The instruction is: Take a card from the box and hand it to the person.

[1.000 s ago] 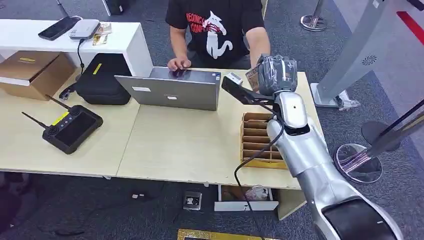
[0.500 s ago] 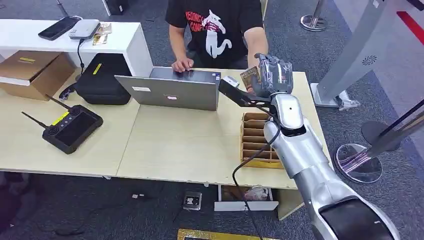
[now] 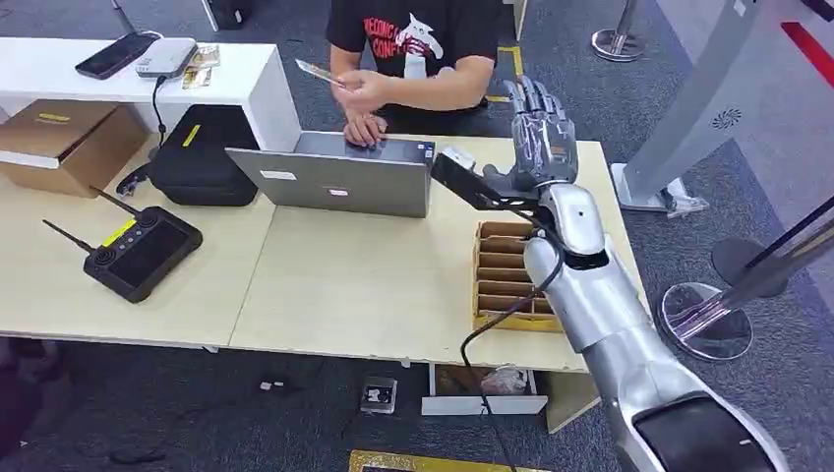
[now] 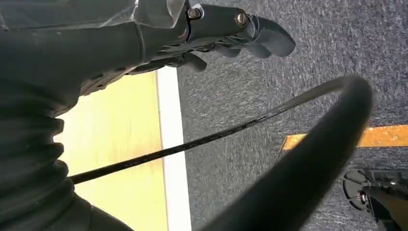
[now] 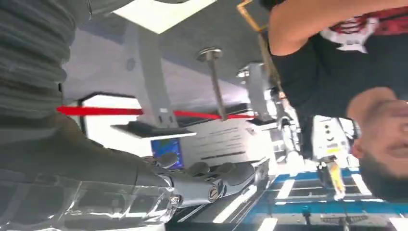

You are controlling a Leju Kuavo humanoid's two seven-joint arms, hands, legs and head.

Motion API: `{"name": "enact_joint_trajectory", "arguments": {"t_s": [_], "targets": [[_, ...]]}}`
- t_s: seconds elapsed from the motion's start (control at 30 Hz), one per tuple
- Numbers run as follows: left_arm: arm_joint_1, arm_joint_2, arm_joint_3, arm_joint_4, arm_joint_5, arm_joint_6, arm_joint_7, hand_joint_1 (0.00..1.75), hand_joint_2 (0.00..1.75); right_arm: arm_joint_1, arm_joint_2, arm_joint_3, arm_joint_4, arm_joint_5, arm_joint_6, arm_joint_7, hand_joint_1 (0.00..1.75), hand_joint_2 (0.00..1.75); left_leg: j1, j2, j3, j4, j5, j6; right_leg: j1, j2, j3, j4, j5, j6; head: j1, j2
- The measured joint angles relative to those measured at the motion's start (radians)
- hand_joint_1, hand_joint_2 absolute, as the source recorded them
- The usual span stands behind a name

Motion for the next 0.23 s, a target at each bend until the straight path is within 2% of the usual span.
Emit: {"name": "enact_joint_trajectory", "arguments": {"t_s": [0.23], "targets": [[0.001, 0.000, 0.000, 0.000, 0.008, 0.005, 0.000, 0.00, 1.75, 0.094, -0.099, -0.006, -0.155, -0.190, 0.092, -0.086, 0.00, 1.75, 0.000, 0.000, 0.000, 0.000, 0.000, 0.000, 0.000, 0.000, 0.000, -0.001, 0.000, 0.000, 0.000, 0.000]]}}
